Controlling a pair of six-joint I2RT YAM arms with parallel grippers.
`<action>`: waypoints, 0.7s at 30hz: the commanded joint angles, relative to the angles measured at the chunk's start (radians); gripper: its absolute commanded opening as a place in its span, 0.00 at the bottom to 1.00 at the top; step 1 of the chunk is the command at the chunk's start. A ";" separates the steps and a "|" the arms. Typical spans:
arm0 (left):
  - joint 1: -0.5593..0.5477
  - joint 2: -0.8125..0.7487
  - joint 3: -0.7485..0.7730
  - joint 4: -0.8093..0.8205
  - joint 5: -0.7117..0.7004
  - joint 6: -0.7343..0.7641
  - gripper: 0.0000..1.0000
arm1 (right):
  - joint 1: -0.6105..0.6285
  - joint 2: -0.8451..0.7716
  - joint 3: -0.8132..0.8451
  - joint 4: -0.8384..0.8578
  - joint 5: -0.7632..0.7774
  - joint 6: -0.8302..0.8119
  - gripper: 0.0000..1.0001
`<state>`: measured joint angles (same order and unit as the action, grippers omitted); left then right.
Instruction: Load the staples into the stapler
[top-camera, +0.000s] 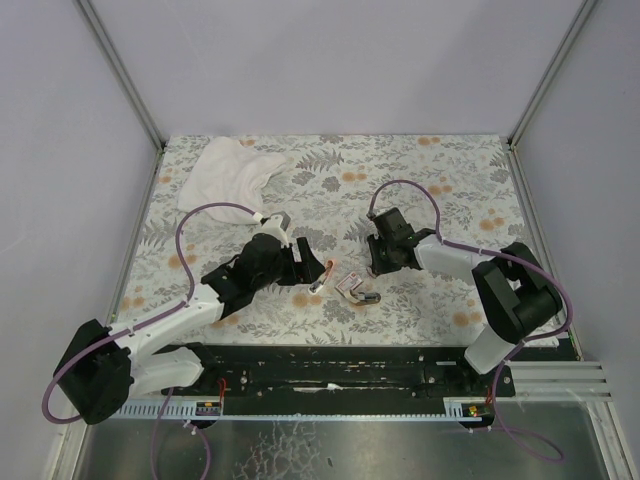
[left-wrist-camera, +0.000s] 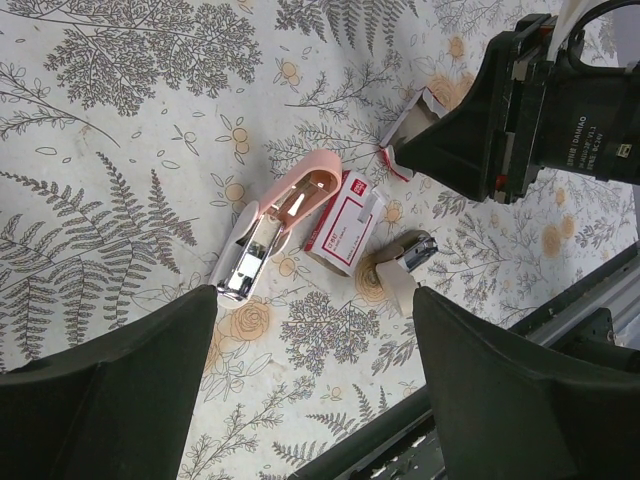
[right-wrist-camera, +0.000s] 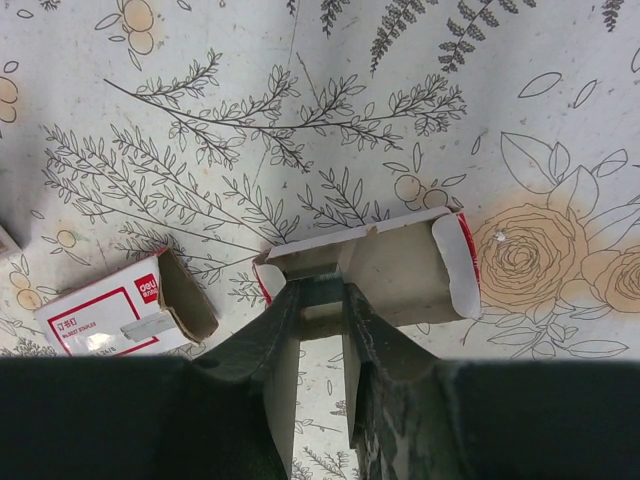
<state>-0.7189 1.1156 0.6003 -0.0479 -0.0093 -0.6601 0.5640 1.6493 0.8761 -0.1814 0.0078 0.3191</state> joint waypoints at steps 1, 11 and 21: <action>0.004 -0.023 -0.001 -0.012 -0.026 -0.006 0.79 | 0.010 -0.042 0.025 -0.014 0.016 0.007 0.24; 0.004 -0.035 -0.010 -0.004 -0.024 -0.004 0.79 | 0.010 -0.153 0.056 -0.074 0.024 0.015 0.23; 0.004 0.017 -0.041 0.259 0.180 0.124 0.79 | 0.010 -0.175 0.085 -0.088 -0.156 0.056 0.23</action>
<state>-0.7189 1.1049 0.5758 0.0341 0.0658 -0.6140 0.5644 1.5169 0.9058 -0.2562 -0.0437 0.3447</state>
